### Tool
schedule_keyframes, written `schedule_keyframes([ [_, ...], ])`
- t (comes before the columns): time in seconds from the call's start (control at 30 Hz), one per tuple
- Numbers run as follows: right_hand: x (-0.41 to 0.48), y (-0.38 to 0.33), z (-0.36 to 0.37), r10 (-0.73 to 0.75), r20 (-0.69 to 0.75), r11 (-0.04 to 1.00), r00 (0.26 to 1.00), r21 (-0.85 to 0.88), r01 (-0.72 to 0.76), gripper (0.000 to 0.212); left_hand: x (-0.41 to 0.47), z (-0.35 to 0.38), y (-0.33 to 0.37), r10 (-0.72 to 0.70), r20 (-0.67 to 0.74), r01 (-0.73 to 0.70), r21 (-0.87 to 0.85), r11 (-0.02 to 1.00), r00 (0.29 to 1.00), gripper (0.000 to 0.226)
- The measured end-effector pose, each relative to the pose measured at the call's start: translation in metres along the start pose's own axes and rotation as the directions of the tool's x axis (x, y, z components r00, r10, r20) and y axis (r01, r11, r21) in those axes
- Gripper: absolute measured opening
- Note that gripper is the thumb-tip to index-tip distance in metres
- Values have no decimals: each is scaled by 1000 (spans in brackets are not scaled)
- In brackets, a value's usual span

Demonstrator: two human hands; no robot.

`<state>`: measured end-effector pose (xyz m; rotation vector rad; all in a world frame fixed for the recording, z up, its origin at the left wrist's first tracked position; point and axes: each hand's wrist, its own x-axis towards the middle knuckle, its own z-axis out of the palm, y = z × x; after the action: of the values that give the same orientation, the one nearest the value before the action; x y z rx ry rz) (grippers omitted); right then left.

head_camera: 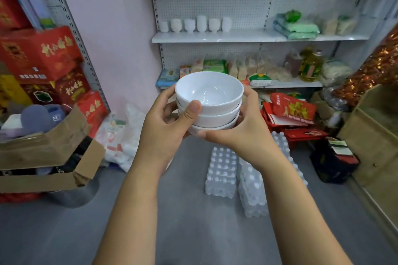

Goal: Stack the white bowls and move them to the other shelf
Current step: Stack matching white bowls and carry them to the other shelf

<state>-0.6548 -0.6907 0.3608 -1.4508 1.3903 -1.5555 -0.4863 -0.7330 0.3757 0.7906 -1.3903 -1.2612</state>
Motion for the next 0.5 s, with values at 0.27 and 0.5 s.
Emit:
schedule_keyframes([
  [0.27,128,28,21,1,-13,1000,1000,17,-1,113,133,-22,-16,-7,20,6,68,998,1000,67],
  [0.5,272,49,55,-27,-70,1000,997,7,27,112,284,-59,-16,-27,93,20,74,997,995,62],
])
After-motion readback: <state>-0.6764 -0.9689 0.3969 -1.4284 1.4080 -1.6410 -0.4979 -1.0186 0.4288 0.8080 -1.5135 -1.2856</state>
